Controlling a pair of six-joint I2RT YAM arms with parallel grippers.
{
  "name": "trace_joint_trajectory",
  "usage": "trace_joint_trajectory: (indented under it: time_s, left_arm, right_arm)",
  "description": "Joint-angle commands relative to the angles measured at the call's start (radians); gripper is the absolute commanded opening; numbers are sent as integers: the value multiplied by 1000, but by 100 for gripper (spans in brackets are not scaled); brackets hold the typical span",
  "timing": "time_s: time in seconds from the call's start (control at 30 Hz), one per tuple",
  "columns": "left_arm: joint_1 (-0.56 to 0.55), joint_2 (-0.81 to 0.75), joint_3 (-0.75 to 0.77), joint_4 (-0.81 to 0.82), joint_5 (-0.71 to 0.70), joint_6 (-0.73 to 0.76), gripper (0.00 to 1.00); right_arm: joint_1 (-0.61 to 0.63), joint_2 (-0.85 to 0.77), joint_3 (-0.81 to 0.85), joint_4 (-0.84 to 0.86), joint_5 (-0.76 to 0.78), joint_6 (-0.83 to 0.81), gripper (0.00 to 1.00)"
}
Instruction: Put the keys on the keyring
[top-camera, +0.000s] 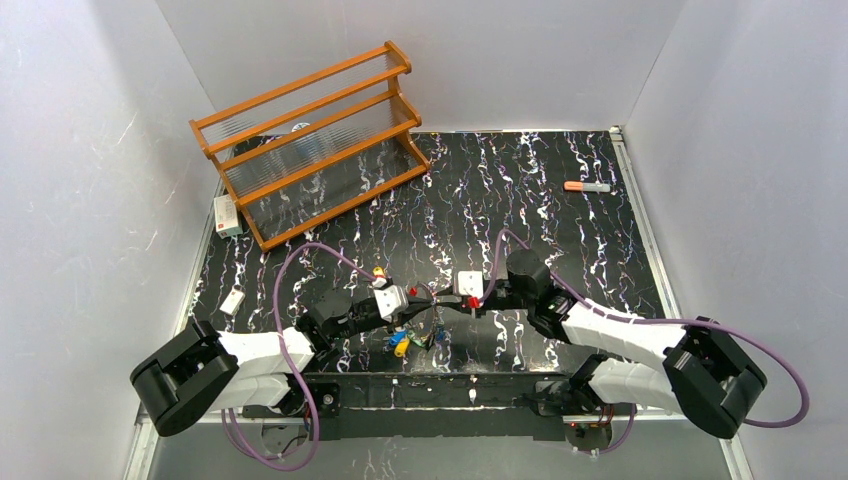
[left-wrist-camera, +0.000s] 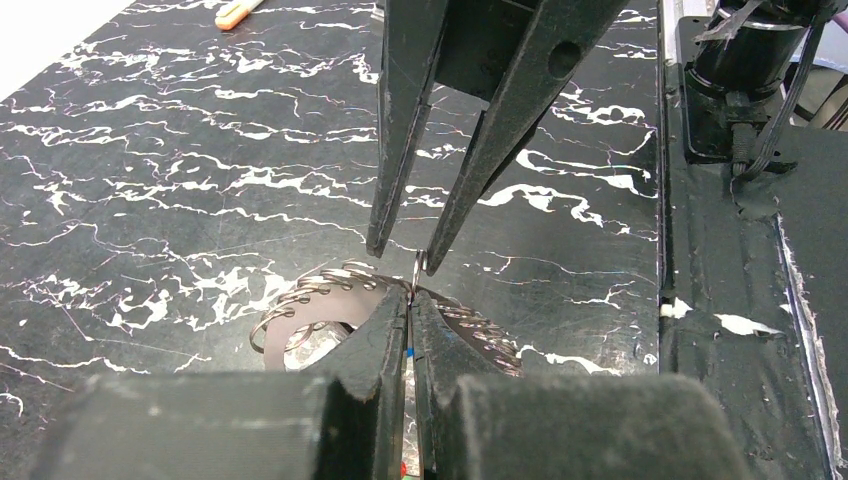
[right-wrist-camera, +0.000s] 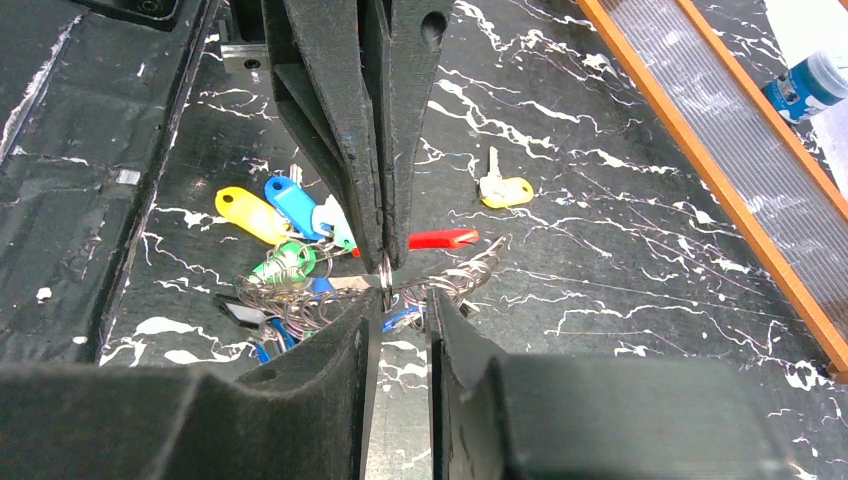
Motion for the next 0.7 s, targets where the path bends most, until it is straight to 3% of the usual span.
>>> trace_joint_trajectory:
  time_s: [0.0,0.13,0.3,0.37,0.67]
  left_arm:
    - [4,-19,34,2,15,17,0]
    - [3,-49,35,-4,-4,2,0]
    - [4,-156,18,-46,-58,-16,0]
    - [4,-221,1,-74,-103,-19,0]
    - [3,-548,19,-466,-305,46,0]
  right_arm:
    - [5,12,51,13,-29,-10,30]
    - [5,-1,46,60,11,47,33]
    - [2,-38,14,219,159,217,61]
    - [-3,-50,6,277,193,267,68]
    - [-18,-65,59,388,358,489,88]
